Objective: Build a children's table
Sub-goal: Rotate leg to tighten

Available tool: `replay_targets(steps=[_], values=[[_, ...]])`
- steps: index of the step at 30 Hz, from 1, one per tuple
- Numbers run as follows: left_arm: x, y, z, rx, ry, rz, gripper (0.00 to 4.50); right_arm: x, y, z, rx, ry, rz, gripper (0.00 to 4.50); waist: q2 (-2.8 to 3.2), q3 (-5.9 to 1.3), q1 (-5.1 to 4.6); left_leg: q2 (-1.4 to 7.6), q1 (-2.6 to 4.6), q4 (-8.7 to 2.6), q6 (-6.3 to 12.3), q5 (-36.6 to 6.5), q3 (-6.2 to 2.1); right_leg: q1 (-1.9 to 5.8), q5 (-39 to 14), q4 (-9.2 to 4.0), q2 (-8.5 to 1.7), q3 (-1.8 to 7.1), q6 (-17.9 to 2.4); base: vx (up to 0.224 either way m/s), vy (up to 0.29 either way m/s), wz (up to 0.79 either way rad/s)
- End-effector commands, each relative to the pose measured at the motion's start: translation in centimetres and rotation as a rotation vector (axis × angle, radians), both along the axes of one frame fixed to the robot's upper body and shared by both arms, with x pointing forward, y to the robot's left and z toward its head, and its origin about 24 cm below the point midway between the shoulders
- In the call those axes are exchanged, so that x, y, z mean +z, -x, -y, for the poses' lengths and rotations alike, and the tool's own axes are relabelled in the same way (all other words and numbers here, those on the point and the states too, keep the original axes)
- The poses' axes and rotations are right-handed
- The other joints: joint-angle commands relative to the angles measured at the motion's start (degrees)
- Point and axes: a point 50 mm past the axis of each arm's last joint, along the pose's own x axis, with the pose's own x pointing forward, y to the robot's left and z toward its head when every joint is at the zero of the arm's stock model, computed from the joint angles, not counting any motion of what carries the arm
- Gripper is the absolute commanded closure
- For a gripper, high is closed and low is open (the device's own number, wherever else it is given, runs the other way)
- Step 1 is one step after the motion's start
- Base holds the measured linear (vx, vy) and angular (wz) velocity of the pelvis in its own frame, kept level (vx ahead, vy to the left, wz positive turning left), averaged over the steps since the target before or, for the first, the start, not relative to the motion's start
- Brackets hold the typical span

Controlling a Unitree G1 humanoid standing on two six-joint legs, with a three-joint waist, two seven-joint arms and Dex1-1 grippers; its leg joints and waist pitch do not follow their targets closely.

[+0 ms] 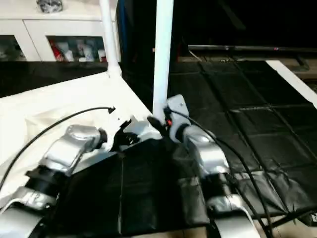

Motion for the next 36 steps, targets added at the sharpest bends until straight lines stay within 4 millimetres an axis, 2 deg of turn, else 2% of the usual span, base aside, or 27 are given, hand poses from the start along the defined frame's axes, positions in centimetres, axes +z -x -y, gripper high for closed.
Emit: replay_targets(steps=[1,3,6,8,9,11,13,15,17,18,24,25,28,29,33,36], values=[[2.4,-0.3,0.5,-0.128,0.038,0.131,4.50,0.1,1.6,-1.8,0.260,-0.045,0.005,0.97,0.24,-4.15,0.34,1.00,0.36,-3.53,3.35,-6.38,0.06,3.78,-3.68,-3.18,-2.97,3.00,-12.47,0.000,0.000,0.00],[2.3,-0.1,0.2,-0.174,0.030,0.129,4.50,0.2,1.8,-1.1,0.296,-0.036,0.013,0.85,0.19,-4.13,0.35,1.02,0.24,-3.47,3.74,-6.25,0.10,3.75,-2.44,-3.04,-2.98,2.97,-13.26,0.000,0.000,0.00],[2.3,0.5,-0.9,-0.292,0.019,0.106,4.50,0.4,2.3,1.1,0.398,0.017,0.020,0.52,0.12,-4.05,0.69,1.10,0.43,-3.47,3.98,-7.69,0.17,3.73,-4.62,-3.27,-2.99,2.93,-13.35,0.000,0.000,0.00],[2.1,1.3,-1.7,-0.404,-0.005,0.064,4.50,0.7,2.6,2.6,0.490,0.063,0.007,0.52,0.28,-3.94,1.05,1.25,0.51,-3.49,3.73,-8.28,0.17,3.47,-5.67,-3.28,-3.05,2.94,-13.43,0.000,0.000,0.00],[2.0,1.6,-2.1,-0.452,-0.025,0.049,4.50,0.8,2.8,3.0,0.530,0.072,-0.004,0.52,0.24,-3.93,1.38,1.28,0.47,-3.51,3.72,-9.16,0.12,3.61,-7.17,-3.43,-3.08,2.86,-13.27,0.000,0.000,0.00],[1.9,1.9,-2.6,-0.501,-0.046,0.033,4.50,1.0,2.9,3.5,0.577,0.074,-0.019,0.52,0.33,-3.87,1.76,1.47,0.74,-3.54,3.40,-10.14,0.24,3.29,-8.08,-3.41,-3.06,2.93,-13.41,0.000,0.000,0.00],[1.7,2.2,-3.0,-0.549,-0.071,0.017,4.50,1.1,3.0,3.8,0.626,0.078,-0.036,0.52,0.32,-3.80,1.99,1.56,0.64,-3.61,3.08,-10.46,0.22,3.26,-8.48,-3.32,-3.09,2.92,-13.64,0.000,0.000,0.00],[1.7,2.4,-3.2,-0.580,-0.085,0.010,4.50,1.1,3.1,3.9,0.657,0.081,-0.048,0.52,0.07,-3.82,2.22,1.62,0.72,-3.66,2.72,-10.87,0.23,3.23,-9.26,-3.38,-3.20,2.93,-13.57,0.000,0.000,0.00],[1.7,2.5,-3.4,-0.597,-0.091,0.005,4.50,1.2,3.1,4.0,0.674,0.083,-0.052,0.52,0.16,-3.89,2.61,1.61,0.74,-3.63,2.33,-10.53,0.21,3.19,-9.45,-3.28,-3.25,2.94,-13.52,0.000,0.000,0.00],[1.7,2.6,-3.6,-0.632,-0.102,-0.001,4.50,1.2,3.1,3.9,0.706,0.080,-0.055,0.52,-0.11,-3.88,2.76,1.60,0.74,-3.62,2.36,-10.49,0.24,3.19,-9.53,-3.35,-3.24,2.93,-13.43,0.000,0.000,0.00],[1.7,2.9,-3.4,-0.704,-0.115,-0.008,4.50,1.4,3.1,3.0,0.781,0.026,-0.068,0.68,-0.08,-4.00,3.06,1.61,0.63,-3.58,2.26,-9.77,0.20,3.19,-9.28,-3.09,-3.30,2.90,-13.24,0.000,0.000,0.00],[1.6,3.0,-3.3,-0.710,-0.116,-0.008,4.50,1.3,3.2,2.8,0.790,0.019,-0.071,0.90,-0.12,-4.01,3.03,1.62,0.53,-3.59,2.32,-9.77,0.17,3.22,-8.97,-3.03,-3.30,2.88,-13.39,0.000,0.000,0.00],[1.6,2.9,-3.2,-0.717,-0.113,-0.006,4.50,1.2,3.4,2.5,0.811,0.004,-0.081,1.03,-0.16,-4.02,3.13,1.62,0.54,-3.59,2.22,-9.68,0.18,3.24,-9.01,-3.02,-3.31,2.88,-13.35,0.000,0.000,0.00],[1.6,2.9,-3.1,-0.722,-0.111,-0.001,4.50,1.0,3.4,2.0,0.820,-0.007,-0.086,1.32,-0.18,-4.01,3.17,1.61,0.55,-3.61,2.13,-9.66,0.18,3.22,-9.31,-3.05,-3.33,2.89,-13.22,0.000,0.000,0.00],[1.7,2.8,-3.0,-0.722,-0.109,0.000,4.50,0.7,3.6,1.7,0.829,-0.023,-0.097,1.52,-0.15,-4.03,3.18,1.58,0.54,-3.62,1.86,-9.70,0.17,3.22,-9.71,-3.10,-3.36,2.88,-13.05,0.000,0.000,0.00],[1.7,2.8,-3.1,-0.723,-0.110,0.002,4.50,0.6,3.6,1.6,0.835,-0.034,-0.106,1.85,-0.14,-4.04,3.20,1.59,0.54,-3.64,1.78,-9.64,0.14,3.22,-9.72,-3.06,-3.32,2.87,-12.89,0.000,0.000,0.00]])
